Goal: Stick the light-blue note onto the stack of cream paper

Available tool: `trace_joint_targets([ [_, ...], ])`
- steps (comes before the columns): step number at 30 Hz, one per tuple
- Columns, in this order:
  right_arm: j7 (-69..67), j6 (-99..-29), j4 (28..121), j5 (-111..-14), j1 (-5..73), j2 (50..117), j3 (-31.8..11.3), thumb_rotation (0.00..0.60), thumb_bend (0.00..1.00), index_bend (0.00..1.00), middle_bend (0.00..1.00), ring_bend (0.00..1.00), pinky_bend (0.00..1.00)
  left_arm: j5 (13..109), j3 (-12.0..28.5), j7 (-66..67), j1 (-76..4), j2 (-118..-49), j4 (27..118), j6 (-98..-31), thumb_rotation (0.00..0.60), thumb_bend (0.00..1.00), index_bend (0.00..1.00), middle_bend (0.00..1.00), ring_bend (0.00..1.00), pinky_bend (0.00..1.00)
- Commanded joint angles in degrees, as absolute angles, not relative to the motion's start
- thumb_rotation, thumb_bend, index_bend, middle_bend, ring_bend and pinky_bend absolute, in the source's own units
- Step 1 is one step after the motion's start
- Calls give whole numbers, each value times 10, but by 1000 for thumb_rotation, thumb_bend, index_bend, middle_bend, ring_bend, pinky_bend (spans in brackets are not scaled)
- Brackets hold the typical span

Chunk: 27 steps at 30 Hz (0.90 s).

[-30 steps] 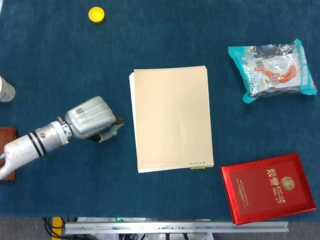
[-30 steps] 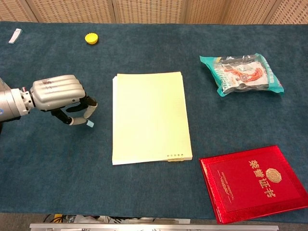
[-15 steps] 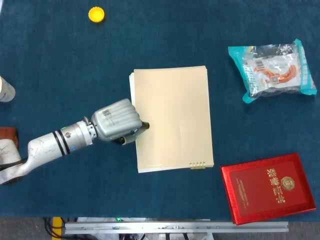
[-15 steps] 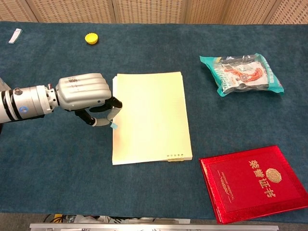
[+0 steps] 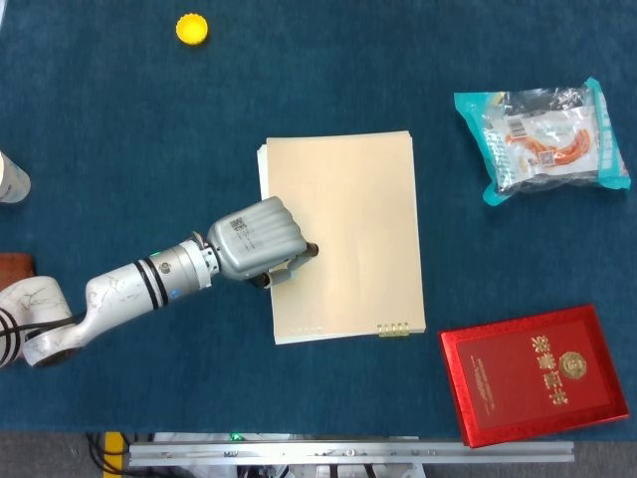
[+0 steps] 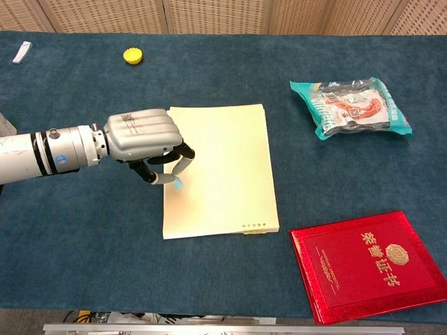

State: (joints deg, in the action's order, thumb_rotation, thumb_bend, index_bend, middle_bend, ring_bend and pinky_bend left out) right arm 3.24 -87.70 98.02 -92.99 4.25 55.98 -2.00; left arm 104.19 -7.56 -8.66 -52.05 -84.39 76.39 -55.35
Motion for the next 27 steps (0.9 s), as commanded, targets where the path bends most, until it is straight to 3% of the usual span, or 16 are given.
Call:
trace_joint_targets([
  [1, 32, -878, 980, -929, 42, 560, -20, 600, 14, 48, 148, 0, 0, 1034, -74, -86, -524, -844, 772, -544, 600, 330, 567, 849, 880, 839],
  [18, 27, -885, 976, -928, 36, 560, -20, 600, 14, 48, 148, 0, 0, 995, -65, -108, -536, -858, 773, -502, 600, 330, 565, 849, 879, 839],
  [27, 23, -885, 973, -927, 35, 559, -20, 600, 14, 48, 148, 0, 0, 989, -63, -112, -530, -851, 771, -516, 600, 330, 530, 846, 880, 839],
])
